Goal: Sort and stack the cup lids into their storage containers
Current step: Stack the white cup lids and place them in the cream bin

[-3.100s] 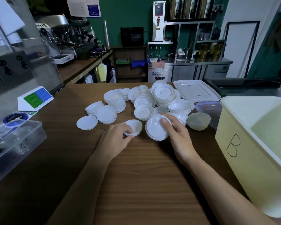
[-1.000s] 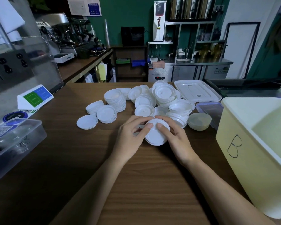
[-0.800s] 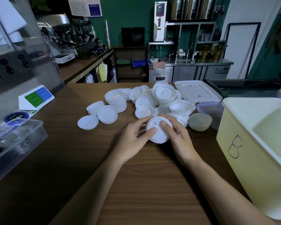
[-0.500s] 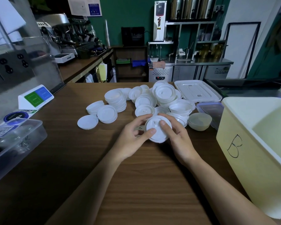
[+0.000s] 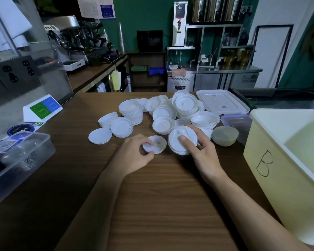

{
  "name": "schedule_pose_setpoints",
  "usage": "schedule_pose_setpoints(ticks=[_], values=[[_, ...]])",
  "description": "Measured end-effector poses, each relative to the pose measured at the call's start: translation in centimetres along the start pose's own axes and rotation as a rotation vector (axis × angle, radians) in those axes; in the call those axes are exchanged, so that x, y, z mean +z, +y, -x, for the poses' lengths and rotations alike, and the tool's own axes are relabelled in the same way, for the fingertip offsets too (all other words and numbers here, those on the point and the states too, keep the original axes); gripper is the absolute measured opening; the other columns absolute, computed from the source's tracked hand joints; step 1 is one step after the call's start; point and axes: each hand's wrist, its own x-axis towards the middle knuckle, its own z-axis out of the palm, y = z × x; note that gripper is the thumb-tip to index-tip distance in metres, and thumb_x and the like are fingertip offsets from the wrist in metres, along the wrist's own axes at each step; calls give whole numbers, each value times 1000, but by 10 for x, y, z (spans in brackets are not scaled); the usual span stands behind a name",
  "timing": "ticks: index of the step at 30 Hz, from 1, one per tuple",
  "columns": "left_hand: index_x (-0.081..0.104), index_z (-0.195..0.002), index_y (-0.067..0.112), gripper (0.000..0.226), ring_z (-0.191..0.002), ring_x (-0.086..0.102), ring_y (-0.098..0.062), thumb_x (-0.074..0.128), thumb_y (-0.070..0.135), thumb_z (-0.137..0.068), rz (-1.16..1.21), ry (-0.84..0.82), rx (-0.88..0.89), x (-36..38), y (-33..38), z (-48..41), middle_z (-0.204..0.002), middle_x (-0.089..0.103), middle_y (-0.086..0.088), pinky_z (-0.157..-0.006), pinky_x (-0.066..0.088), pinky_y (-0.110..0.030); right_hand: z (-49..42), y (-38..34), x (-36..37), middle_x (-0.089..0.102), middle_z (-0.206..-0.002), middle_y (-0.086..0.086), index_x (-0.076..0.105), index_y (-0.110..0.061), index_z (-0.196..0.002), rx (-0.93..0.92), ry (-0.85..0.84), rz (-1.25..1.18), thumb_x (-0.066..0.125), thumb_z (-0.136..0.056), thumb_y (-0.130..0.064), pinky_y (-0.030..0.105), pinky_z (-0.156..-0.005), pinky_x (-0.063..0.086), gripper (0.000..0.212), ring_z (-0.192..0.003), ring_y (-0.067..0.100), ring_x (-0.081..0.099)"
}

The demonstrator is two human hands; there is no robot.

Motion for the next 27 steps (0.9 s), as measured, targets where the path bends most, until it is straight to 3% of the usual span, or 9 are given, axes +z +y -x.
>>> schedule_pose_setpoints(ticks=[6, 11, 14, 18, 22, 27], values=[[78, -87, 23, 8, -94, 67, -3, 82, 17, -86, -9, -52, 40, 5, -5, -2, -97, 73, 16, -89, 54, -29, -1, 2, 0, 74, -126, -8, 69, -23, -133, 18, -7, 7, 75, -97, -20, 17, -97, 51, 37, -119, 7, 68], [66, -81, 28, 24, -85, 66, -7, 82, 10, -81, 25, -51, -4, 6, 2, 2, -87, 70, 15, -77, 54, -31, -1, 1, 0, 73, -128, -7, 68, -20, -135, 19, -1, 20, 76, -97, -19, 15, -96, 50, 39, -119, 6, 67], [62, -94, 30, 27, -87, 67, -6, 76, 9, -84, 72, -4, -31, 4, 7, 1, -91, 68, 15, -76, 56, -30, 1, -1, 1, 74, -123, -11, 70, -19, -130, 12, -8, 27, 77, -96, -15, 12, -93, 49, 35, -114, 0, 67], [58, -124, 37, 53, -94, 65, -6, 73, 4, -85, 136, 107, -58, 0, 17, -1, -101, 65, 15, -81, 57, -25, 3, 0, 2, 74, -116, -17, 74, -26, -119, 29, -21, 60, 78, -93, -10, 14, -91, 49, 31, -107, 2, 68], [67, -133, 29, 58, -103, 70, -3, 66, -5, -85, 471, 199, -205, -4, 30, -1, -110, 73, 12, -83, 59, -21, 2, 0, 1, 74, -113, -13, 71, -22, -118, 29, -7, 65, 82, -90, -10, 14, -87, 50, 33, -102, 2, 68], [70, -126, 19, 50, -112, 72, -20, 56, -14, -92, 975, 225, -380, -9, 33, -6, -113, 76, -1, -88, 63, -43, 1, 2, 2, 74, -118, 1, 69, -25, -118, 36, 26, 50, 86, -87, -15, 18, -90, 53, 36, -108, 11, 69]])
